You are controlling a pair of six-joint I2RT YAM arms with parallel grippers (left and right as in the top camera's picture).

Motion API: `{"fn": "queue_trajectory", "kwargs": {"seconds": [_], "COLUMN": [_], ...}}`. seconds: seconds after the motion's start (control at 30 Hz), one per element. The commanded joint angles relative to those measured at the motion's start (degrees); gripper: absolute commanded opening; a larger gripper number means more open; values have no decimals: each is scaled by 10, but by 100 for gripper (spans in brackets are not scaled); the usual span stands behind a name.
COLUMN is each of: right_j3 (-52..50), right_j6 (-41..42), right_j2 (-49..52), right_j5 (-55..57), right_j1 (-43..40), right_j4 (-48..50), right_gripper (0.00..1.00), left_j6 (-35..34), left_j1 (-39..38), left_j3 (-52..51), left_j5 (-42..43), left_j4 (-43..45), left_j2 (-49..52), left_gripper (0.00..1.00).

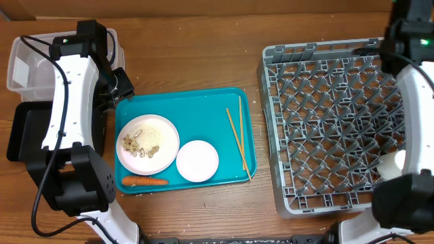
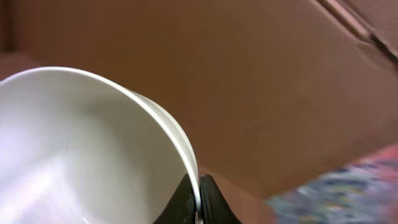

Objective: Sort waste into correct bins and load items into the dishwasher
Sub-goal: 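Carry the bowl into the dish rack and release it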

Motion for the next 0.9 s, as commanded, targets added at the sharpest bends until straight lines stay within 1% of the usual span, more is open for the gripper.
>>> {"fn": "queue_trajectory", "kwargs": {"seconds": [0.0,0.13,0.23,0.33,0.53,0.6,0.67,0.87], "right_j3": [-48,-80,-85,-86,-86,-86,-86,-86], "right_j6": [14,14,14,15,15,15,15,15], "right_j2": [33,66,92,117,170,176,178,178], "right_j5": [72,71,30,-8,-10,-13,-20,-58], "right_j1": [-55,-78,-78,-67,-22,-8,6,47], "right_j4": [19,41,42,42,42,40,37,19], "right_gripper": [4,4,4,4,4,8,10,21], "left_j6": [-15,-16,-17,-19,-18,-18,-18,-18], "left_j1": [-1,-1,-1,-1,-1,-1,-1,-1], "left_j3": [4,4,4,4,4,4,4,4], "left_j5": [-1,4,12,25,31,31,31,30], "left_j4": [5,12,19,25,28,28,28,28], "left_j2": [-22,-22,-22,-22,-22,-22,-22,-22], "left_gripper": [45,45,45,45,45,45,45,46]}}
